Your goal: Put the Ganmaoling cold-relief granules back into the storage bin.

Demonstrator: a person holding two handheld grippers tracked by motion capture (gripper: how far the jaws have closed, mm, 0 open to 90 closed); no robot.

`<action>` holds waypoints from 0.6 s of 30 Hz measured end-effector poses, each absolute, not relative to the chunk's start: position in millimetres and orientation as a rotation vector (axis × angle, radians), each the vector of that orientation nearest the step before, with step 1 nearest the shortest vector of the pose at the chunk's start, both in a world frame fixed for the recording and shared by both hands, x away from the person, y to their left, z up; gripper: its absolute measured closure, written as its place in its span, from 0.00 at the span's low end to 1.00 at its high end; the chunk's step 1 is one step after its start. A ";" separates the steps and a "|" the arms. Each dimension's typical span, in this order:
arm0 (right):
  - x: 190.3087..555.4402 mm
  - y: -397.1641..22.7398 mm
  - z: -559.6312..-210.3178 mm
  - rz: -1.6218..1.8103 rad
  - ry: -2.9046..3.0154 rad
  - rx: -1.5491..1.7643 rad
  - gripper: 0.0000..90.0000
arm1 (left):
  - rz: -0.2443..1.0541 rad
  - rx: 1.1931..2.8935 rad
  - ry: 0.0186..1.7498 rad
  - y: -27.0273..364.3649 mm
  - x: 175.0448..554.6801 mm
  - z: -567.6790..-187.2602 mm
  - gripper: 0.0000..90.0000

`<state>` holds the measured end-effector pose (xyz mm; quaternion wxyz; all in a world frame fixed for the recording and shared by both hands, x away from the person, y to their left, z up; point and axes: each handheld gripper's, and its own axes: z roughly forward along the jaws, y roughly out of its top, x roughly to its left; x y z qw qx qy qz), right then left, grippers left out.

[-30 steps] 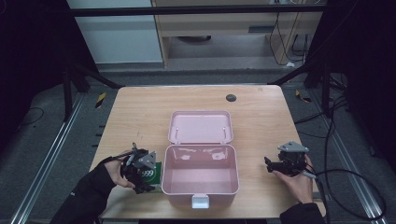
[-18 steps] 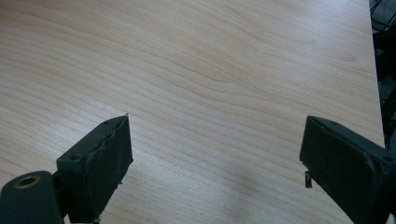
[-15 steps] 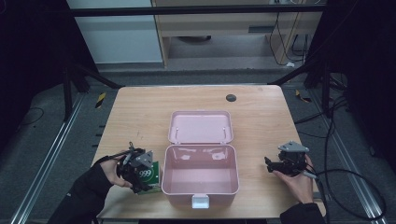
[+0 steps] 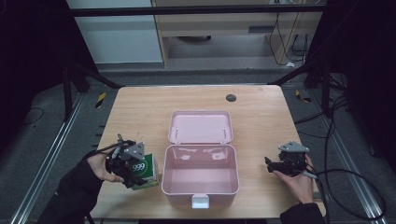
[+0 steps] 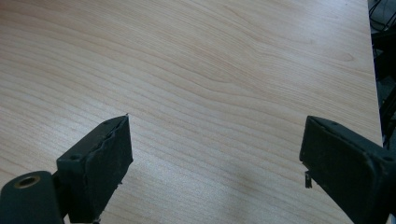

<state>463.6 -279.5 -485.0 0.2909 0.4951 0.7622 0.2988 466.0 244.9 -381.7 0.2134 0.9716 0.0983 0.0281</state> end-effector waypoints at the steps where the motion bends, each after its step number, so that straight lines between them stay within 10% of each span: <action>1: 463.6 -279.5 -485.0 0.798 2.032 1.321 0.11 | 0.082 2.696 0.272 246.1 465.6 -377.4 0.16; 18: 463.6 -280.1 -484.4 0.799 2.030 1.318 0.11 | 0.124 2.696 0.211 241.5 454.7 -318.6 0.16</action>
